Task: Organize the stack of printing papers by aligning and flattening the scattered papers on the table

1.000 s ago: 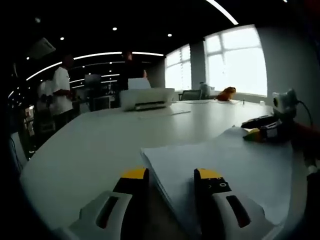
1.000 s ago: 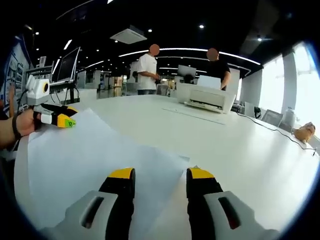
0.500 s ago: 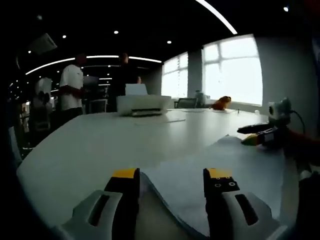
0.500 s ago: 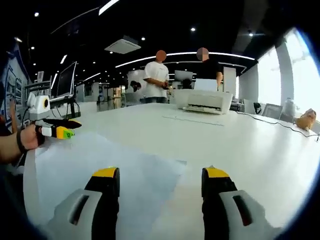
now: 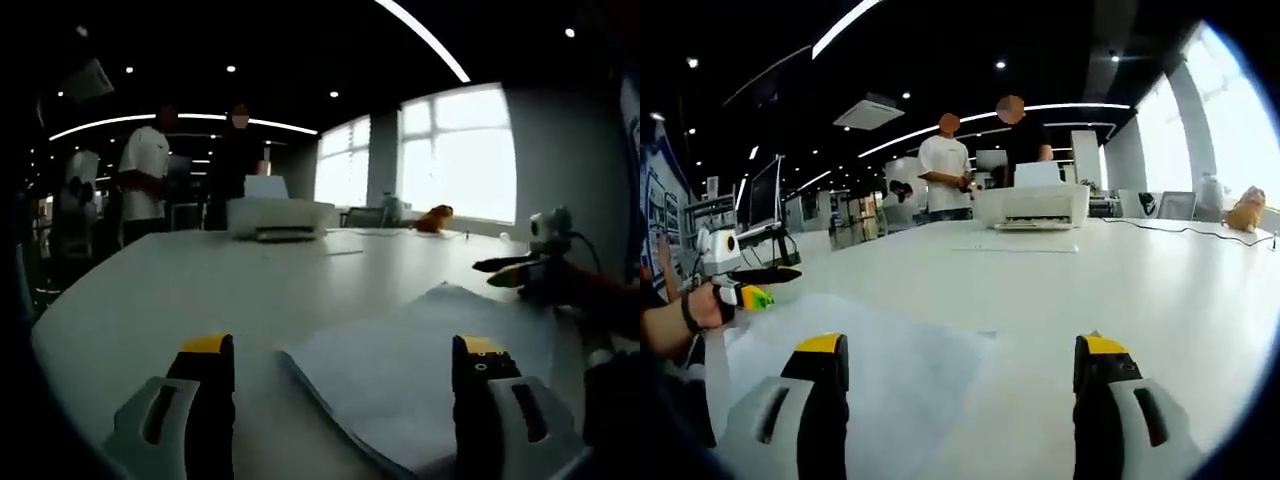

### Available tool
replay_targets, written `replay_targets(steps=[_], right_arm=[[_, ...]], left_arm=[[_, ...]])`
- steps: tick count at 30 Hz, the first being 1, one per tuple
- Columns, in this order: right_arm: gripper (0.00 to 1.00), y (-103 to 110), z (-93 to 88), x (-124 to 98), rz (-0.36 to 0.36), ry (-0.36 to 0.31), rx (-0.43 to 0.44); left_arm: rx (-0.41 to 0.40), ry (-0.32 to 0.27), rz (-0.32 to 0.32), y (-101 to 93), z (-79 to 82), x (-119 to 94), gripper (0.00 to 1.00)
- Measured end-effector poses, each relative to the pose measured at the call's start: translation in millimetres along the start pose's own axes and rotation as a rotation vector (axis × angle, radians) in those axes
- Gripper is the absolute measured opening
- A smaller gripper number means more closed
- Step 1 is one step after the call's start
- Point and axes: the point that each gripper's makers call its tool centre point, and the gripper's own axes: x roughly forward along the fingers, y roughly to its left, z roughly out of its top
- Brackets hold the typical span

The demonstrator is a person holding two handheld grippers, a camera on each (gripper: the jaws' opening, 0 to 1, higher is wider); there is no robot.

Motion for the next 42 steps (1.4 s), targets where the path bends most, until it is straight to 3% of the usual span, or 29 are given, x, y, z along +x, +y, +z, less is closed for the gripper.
replay_targets(steps=[11,18,29,35,42], right_arm=[[0.90,12,24.4,-25,0.023,-0.047,-0.002],[0.90,15,42.4,-46,0.017,-0.091,-0.024],[0.90,26,55.6,-74,0.025,-0.110,-0.041],[0.90,38,64.5,-93,0.050,-0.135,-0.026],[0.90,48,71.7,-107,0.052,-0.146,-0.092]], left_arm=[[-0.012,-0.002,-0.004,0.2,4.3,-11,0.97],[0.035,-0.003,0.002,-3.9,15.1,-25,0.97],[0.075,-0.030,0.024,-8.2,38.5,-50,0.97],[0.096,-0.013,0.022,-15.5,43.2,-63,0.97],[0.097,-0.010,0.006,-23.3,48.2,-76,0.97]])
